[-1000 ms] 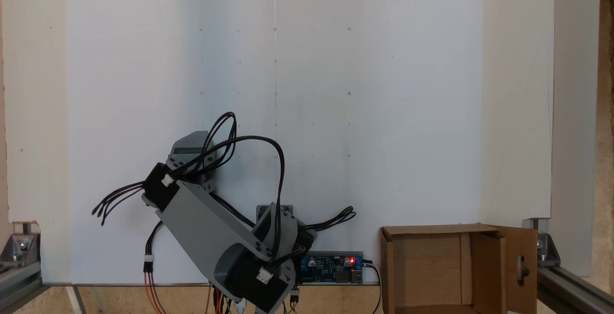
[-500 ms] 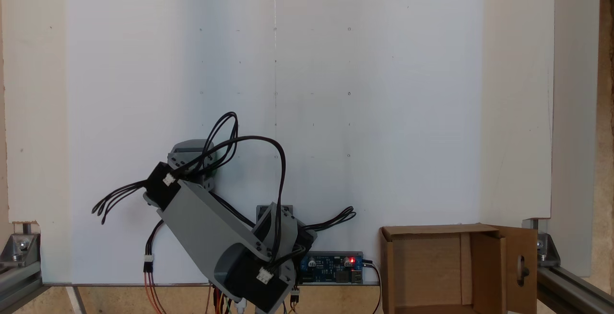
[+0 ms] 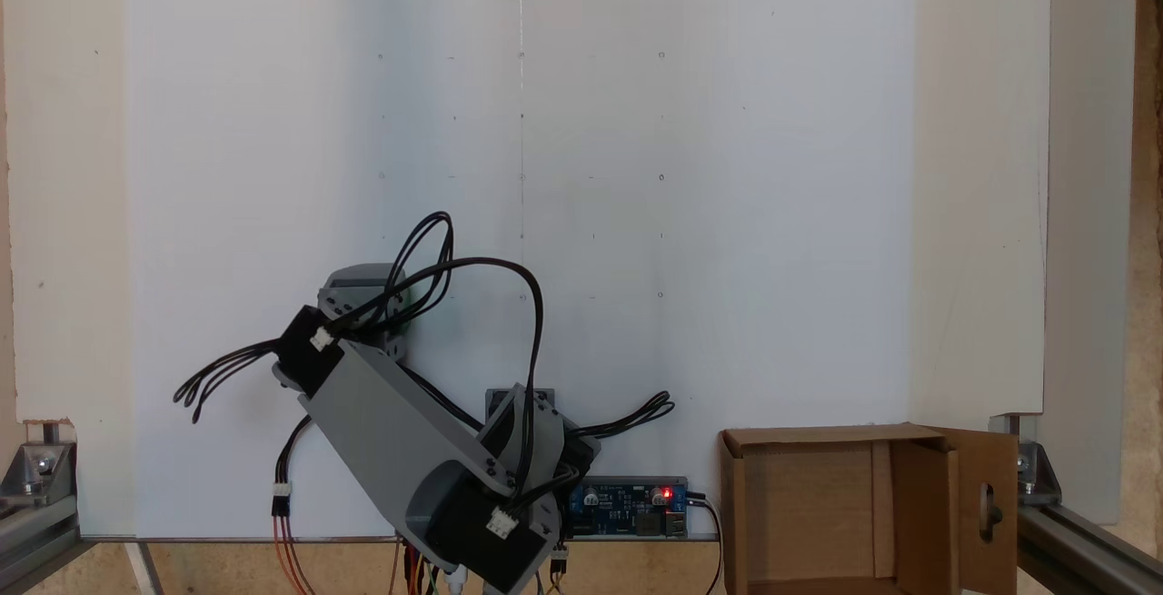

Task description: Grasp a green dice and put it in the bin.

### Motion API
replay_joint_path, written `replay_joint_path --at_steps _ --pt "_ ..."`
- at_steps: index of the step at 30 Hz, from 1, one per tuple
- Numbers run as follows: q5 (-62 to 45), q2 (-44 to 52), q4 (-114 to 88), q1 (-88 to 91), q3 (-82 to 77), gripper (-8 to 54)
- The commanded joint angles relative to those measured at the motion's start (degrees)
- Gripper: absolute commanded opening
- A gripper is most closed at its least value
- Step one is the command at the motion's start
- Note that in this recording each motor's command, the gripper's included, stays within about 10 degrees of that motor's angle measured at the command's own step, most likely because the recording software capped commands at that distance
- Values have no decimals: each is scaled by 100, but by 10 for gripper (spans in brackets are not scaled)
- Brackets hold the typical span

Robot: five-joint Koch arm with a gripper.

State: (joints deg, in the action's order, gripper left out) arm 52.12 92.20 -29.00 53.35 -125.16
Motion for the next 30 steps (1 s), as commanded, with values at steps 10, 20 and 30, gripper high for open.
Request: replay_joint_path --at_steps 10,20,30 --pt "-9 1459 -88 -879 272 121" --pt "-1055 1740 -861 -2874 1969 121" --pt "-2522 1731 -853 -4746 2584 121"
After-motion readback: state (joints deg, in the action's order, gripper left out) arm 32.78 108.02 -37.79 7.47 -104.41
